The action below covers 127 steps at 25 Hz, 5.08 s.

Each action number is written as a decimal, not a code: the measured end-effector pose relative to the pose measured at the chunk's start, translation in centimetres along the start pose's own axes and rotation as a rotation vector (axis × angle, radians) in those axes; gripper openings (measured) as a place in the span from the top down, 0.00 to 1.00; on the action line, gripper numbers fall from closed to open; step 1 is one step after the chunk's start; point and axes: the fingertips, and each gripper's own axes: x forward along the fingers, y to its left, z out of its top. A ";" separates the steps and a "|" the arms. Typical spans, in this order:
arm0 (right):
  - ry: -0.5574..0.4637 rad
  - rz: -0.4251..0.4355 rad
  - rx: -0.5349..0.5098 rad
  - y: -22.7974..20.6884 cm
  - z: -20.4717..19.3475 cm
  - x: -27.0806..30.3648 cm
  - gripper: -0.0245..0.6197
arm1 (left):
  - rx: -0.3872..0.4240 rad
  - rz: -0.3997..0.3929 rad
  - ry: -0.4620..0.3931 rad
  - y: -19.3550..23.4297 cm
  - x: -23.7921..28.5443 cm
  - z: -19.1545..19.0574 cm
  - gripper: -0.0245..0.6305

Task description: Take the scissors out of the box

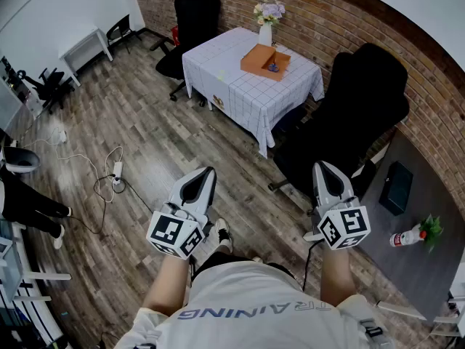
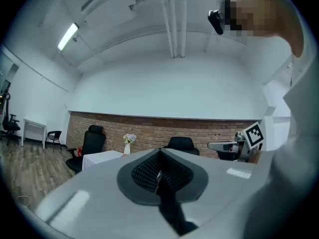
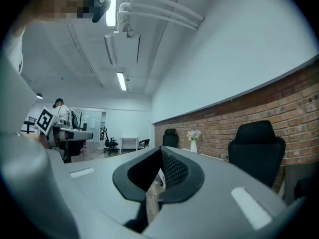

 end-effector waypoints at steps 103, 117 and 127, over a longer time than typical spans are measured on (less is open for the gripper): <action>0.280 -0.374 0.158 -32.9 -7.0 67.8 0.94 | -0.028 -0.431 0.208 40.4 72.0 -6.1 0.96; 0.597 -0.499 0.254 -35.0 -15.6 68.8 0.88 | -0.091 -0.555 0.317 40.5 77.5 -9.8 0.96; 0.959 -0.371 0.298 -36.0 -27.1 72.5 0.70 | -0.137 -0.514 0.384 40.6 76.7 -12.6 0.96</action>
